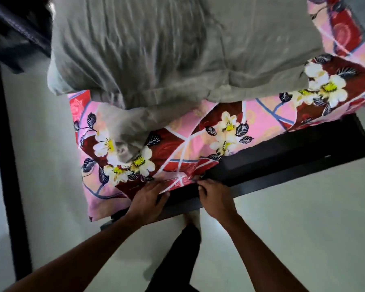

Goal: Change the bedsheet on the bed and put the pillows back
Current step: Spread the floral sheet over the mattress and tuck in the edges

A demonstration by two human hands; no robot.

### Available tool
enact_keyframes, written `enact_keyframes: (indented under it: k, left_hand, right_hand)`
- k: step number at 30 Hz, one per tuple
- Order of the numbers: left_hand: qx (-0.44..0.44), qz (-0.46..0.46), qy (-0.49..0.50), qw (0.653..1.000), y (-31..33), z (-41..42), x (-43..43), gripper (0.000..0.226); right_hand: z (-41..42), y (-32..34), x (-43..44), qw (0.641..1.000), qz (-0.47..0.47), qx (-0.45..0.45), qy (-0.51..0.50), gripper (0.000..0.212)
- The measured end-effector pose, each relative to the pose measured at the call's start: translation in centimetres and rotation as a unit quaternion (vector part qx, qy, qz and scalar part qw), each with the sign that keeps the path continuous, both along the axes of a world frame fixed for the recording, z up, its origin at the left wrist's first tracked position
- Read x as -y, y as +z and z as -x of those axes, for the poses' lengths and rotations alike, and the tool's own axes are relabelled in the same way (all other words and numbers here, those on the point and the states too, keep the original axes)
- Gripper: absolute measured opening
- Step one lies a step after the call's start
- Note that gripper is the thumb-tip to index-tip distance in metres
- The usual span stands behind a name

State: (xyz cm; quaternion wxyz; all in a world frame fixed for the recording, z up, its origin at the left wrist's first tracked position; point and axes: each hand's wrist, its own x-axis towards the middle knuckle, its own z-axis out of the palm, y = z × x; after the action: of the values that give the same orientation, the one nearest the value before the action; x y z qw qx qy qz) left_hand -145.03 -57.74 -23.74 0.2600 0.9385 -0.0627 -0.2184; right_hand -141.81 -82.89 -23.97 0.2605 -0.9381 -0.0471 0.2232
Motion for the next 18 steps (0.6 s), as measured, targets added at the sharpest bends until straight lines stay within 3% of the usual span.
enact_keyframes:
  k: [5,10,13,18]
  left_hand:
    - [-0.034,-0.042,-0.029,0.998,0.7,4.3,-4.5,0.049]
    - [0.064,-0.068,-0.043,0.995,1.5,7.6,-11.1,0.033]
    - [0.071,-0.108,-0.028,0.991,1.9,8.1,-15.7,0.037]
    - [0.028,-0.161,-0.193,0.968,1.4,6.6,-20.3,0.048]
  right_hand:
    - [6.4,-0.1,-9.0,0.998,-0.063,0.002,0.029,0.035]
    - [11.3,0.1,-17.8,0.991,-0.126,0.035,-0.031,0.038]
    - [13.6,-0.2,-22.3,0.986,-0.148,0.037,-0.067,0.04]
    - [14.5,-0.8,-27.8,0.992,-0.096,0.067,-0.043,0.038]
